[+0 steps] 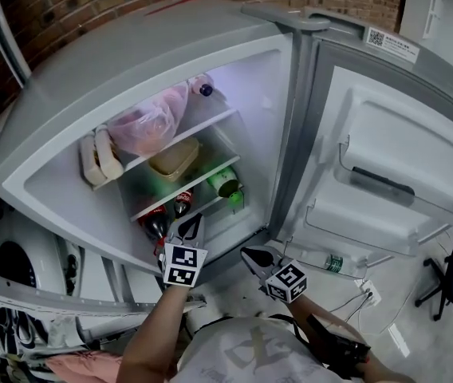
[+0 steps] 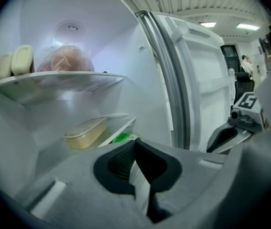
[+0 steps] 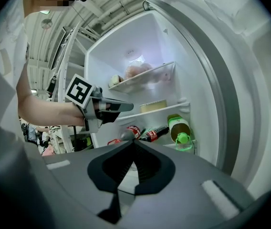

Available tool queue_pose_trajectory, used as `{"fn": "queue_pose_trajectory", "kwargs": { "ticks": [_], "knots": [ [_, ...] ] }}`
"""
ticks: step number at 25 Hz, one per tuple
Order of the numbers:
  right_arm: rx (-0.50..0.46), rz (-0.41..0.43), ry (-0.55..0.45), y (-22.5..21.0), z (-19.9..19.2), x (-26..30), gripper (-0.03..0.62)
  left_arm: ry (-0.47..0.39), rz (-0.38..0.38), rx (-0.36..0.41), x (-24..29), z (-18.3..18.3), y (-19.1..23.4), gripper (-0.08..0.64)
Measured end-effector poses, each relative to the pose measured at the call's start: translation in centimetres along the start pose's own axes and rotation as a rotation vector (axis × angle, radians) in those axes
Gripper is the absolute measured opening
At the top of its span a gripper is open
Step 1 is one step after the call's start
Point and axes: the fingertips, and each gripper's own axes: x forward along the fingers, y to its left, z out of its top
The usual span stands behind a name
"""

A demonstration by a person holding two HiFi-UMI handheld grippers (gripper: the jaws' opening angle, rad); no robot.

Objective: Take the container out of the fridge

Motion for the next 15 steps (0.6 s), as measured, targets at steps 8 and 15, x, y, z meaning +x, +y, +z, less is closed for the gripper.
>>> {"fn": "queue_pose_trajectory", "kwargs": {
  "ticks": [8, 15],
  "knots": [
    [0.004, -0.007, 0.000, -0.7, 0.0, 0.1, 0.008, 0.027, 0.091, 0.140, 3.0, 3.0, 4.6, 0.002],
    [0.010, -0.017, -0.007, -1.3, 0.1, 0.2, 0.009, 0.154, 0.142, 0.259, 6.7, 3.1, 8.0, 0.034]
  ]
}}
